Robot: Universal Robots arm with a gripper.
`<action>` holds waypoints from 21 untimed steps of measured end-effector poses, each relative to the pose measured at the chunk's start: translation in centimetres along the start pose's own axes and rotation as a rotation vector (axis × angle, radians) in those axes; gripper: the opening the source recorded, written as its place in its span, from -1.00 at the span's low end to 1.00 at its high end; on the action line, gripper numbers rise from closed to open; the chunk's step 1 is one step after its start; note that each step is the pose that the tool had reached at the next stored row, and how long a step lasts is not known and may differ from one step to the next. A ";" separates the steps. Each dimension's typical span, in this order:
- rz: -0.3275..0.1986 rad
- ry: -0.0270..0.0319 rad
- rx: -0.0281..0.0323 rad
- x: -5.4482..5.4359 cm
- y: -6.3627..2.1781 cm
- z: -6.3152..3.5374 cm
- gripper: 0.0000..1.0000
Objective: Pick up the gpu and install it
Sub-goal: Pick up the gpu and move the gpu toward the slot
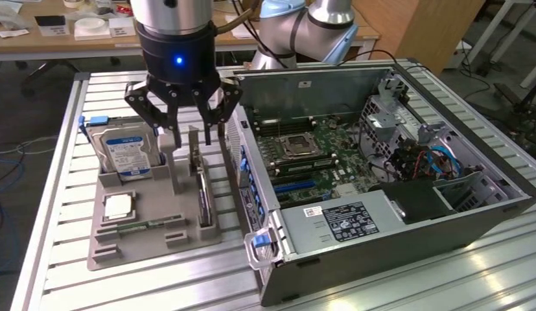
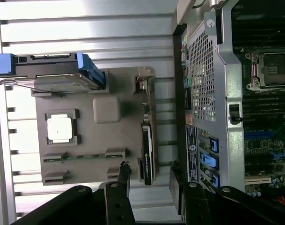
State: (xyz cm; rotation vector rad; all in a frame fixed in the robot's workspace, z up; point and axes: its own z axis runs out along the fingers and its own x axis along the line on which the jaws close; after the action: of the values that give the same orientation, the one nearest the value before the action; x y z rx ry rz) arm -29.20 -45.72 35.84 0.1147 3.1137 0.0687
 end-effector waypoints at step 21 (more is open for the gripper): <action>0.000 0.0001 -0.0010 0.4 -0.15 2.79 -0.05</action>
State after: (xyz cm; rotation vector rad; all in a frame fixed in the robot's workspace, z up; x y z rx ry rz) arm -29.50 -45.72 33.04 0.1150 3.1138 0.0702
